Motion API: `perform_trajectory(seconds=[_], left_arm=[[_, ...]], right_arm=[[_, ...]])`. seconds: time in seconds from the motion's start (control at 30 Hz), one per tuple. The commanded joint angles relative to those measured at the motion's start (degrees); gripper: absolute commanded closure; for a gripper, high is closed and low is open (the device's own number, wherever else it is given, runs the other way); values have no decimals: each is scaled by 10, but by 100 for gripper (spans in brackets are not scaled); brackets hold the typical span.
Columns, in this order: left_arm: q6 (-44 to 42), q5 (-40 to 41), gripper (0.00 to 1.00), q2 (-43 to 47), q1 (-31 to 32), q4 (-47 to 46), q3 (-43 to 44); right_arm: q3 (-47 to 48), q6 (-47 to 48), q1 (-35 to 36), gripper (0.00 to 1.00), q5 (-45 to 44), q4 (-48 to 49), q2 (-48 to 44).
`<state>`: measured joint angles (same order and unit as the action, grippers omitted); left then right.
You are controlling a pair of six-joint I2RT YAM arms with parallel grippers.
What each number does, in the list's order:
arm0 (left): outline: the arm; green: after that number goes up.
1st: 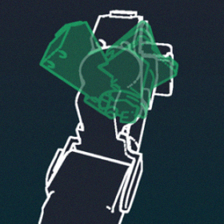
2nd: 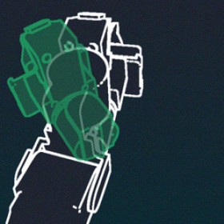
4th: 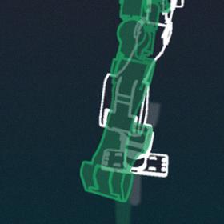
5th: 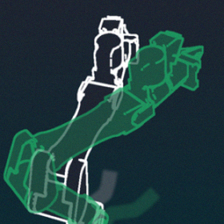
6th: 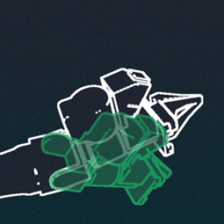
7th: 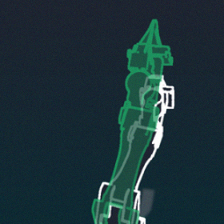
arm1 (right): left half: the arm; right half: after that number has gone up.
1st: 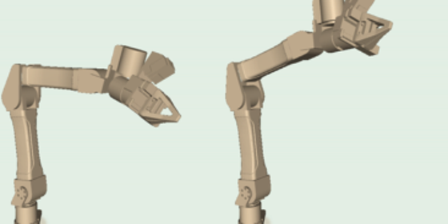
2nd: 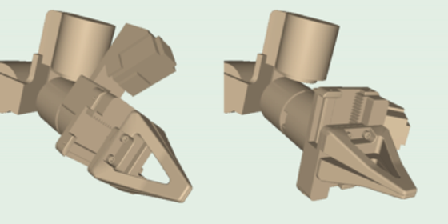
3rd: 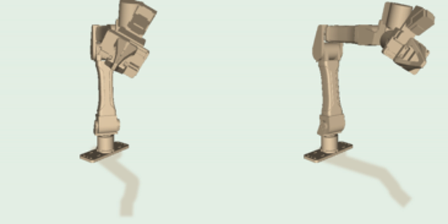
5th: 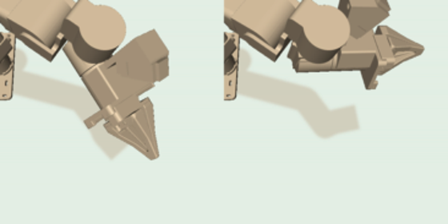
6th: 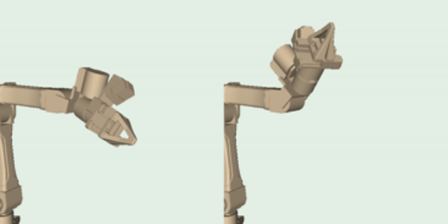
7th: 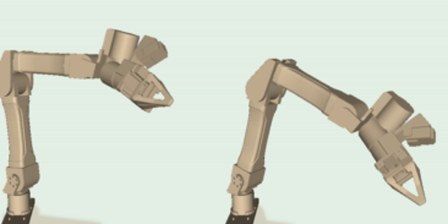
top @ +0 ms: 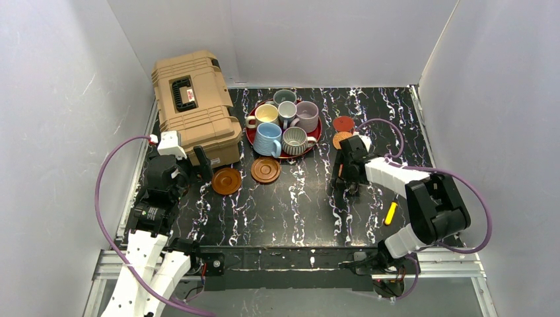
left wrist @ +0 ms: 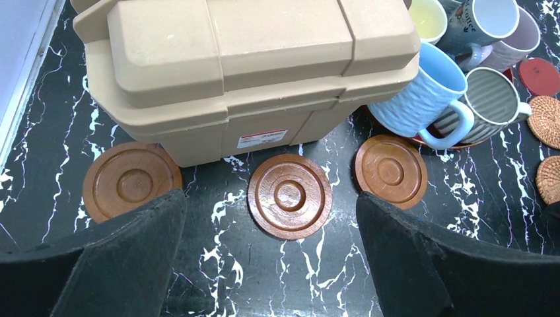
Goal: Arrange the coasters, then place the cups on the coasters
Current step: Move the coaster to the center of the board.
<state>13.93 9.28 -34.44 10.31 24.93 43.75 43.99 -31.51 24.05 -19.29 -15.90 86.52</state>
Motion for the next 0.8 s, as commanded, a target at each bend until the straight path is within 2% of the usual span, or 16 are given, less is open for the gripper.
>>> perform_trajectory(seconds=[0.0,0.77], left_arm=[[-4,10,1,-1,1,8,12],[-4,11,1,0,1,8,13]], right_arm=[[9,17,-11,17,31,3,31],[22,31,-21,20,16,18,54]])
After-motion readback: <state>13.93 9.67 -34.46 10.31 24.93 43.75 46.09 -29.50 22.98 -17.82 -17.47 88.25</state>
